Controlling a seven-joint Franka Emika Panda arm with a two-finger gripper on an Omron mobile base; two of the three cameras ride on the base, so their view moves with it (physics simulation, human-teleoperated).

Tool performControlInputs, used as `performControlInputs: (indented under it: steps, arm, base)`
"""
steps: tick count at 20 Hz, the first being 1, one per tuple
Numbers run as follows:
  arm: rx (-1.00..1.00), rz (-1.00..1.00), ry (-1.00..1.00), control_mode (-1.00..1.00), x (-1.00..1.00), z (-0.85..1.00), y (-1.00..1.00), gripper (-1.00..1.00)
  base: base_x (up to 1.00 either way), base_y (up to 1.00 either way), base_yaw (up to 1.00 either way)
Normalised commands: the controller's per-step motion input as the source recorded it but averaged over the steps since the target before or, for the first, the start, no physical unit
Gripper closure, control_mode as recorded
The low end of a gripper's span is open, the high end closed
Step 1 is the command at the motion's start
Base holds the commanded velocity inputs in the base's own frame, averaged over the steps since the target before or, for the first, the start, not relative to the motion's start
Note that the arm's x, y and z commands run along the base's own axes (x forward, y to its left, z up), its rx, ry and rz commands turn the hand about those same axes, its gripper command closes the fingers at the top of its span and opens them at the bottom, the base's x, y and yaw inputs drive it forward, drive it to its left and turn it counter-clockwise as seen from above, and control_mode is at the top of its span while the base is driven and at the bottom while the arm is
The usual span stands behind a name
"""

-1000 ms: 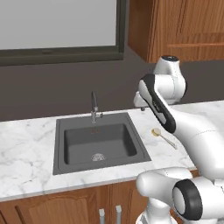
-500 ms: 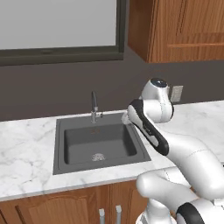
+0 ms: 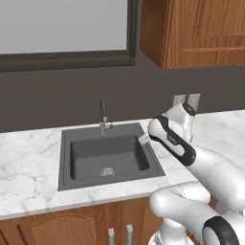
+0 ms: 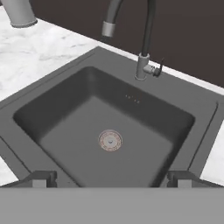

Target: Turn on the sink faucet. Then move the corn from the counter to the sink. Turn off the sink. Move the vegetable from the sink to the pot next to the stove. Finally move the pot to the front right burner.

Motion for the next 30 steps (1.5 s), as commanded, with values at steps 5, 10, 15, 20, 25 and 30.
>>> performControlInputs:
  steps: [5, 10, 15, 20, 25, 30]
  arm:
    - [0.13, 0.24, -0.18, -1.0, 0.66, -0.16, -0.05, -1.0]
    - [0.12, 0.2, -0.15, -1.0, 0.81, -0.1, 0.02, -1.0]
    - [0.05, 0.27, -0.09, -1.0, 0.65, -0.02, 0.0, -1.0]
    - [0.0, 0.15, 0.0, -1.0, 0.34, -0.07, 0.02, -1.0]
    - [0.01, 0.07, 0.0, -1.0, 0.59, 0.0, 0.23, -1.0]
    - [0.0, 0.01, 0.0, -1.0, 0.45, -0.09, 0.49, -1.0]
  base:
    - [0.0, 0.0, 0.0]
    - [0.0, 0.0, 0.0]
    - [0.0, 0.0, 0.0]
    - [0.0, 0.0, 0.0]
    - [0.0, 0.0, 0.0]
    - [0.0, 0.0, 0.0]
